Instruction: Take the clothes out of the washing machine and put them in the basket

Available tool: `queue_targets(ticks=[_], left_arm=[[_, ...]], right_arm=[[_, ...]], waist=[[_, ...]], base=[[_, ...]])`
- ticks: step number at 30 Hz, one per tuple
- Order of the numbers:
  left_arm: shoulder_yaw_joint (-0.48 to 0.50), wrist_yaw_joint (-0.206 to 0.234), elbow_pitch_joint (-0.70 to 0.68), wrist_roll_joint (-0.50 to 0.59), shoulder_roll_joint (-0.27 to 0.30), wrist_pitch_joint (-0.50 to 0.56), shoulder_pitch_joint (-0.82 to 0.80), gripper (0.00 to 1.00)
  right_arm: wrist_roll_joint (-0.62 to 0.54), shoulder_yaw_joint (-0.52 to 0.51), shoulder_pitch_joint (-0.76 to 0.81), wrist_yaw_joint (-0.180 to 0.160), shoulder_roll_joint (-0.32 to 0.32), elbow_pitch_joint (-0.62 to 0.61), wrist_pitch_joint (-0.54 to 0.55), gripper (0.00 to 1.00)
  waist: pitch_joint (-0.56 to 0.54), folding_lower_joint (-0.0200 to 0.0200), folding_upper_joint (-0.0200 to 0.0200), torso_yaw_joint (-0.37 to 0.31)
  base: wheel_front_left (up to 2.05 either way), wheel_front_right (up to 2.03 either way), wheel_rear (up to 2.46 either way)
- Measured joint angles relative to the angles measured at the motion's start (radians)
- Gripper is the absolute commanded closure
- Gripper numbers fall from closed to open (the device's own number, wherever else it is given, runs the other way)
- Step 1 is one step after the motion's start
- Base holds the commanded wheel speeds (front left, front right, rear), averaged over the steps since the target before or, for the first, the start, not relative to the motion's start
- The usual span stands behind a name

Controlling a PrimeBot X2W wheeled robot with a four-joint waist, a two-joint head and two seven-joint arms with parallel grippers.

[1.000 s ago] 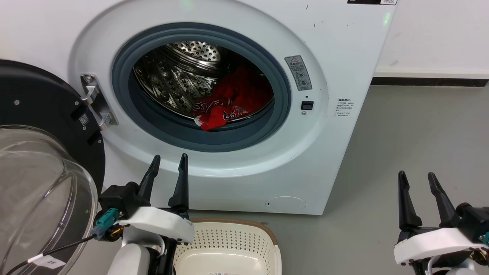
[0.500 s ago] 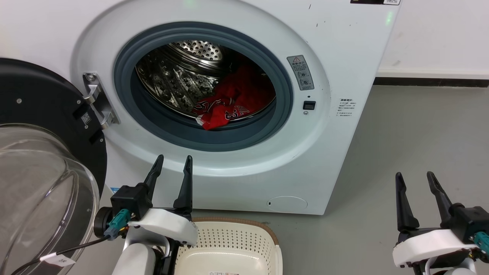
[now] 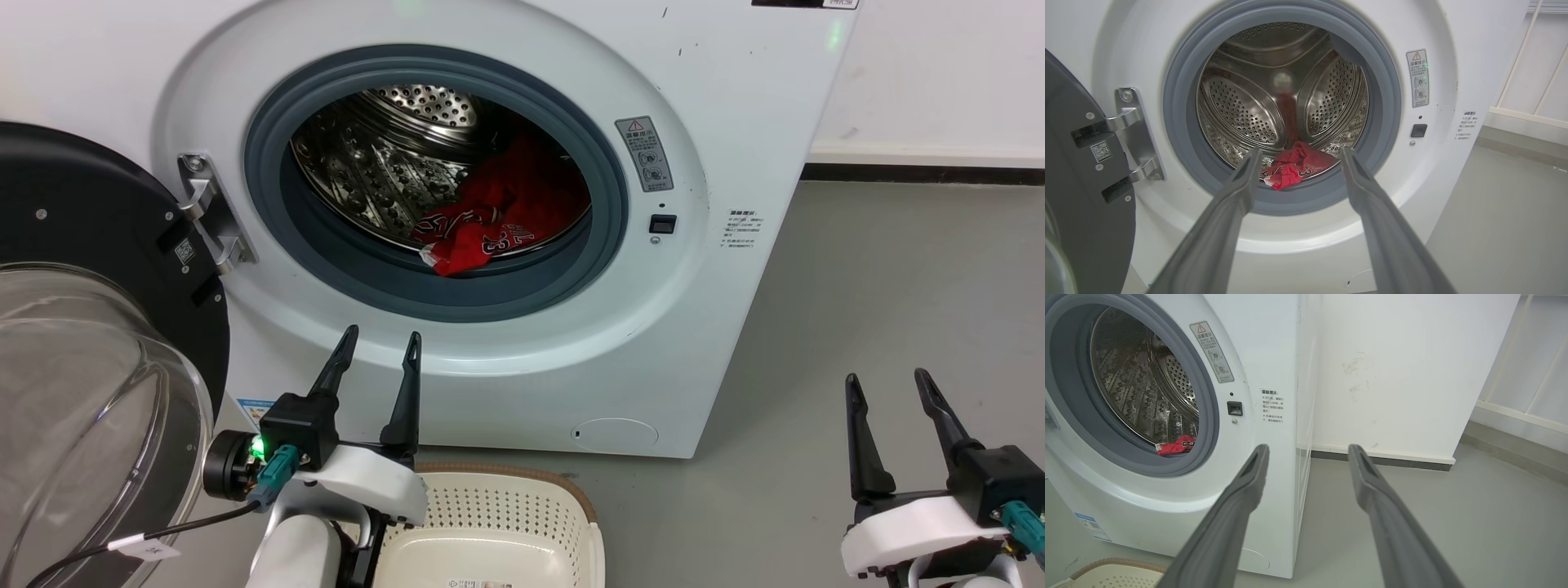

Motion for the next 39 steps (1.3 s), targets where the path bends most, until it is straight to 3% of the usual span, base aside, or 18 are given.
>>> queue_targets(ticks=[26,39], left_arm=[[0.000,0.012,0.015,0.007,0.000,-0.007,-0.021,0.00],[0.025,0.017,0.040,0.014,0.001,-0.007,-0.168,0.00]], right_arm=[[0.004,-0.008,-0.006,0.000,0.000,0.003,-0.008,0.00],[0.027,0.011,-0.073,0.000,0.000,-0.073,0.003,0.00]], waist=[[0.031,0.0000,0.0000,-0.002],[0.171,0.0000,0.0000,-0.021]], base=[[0.00,0.00,0.00],[0.00,0.00,0.00]])
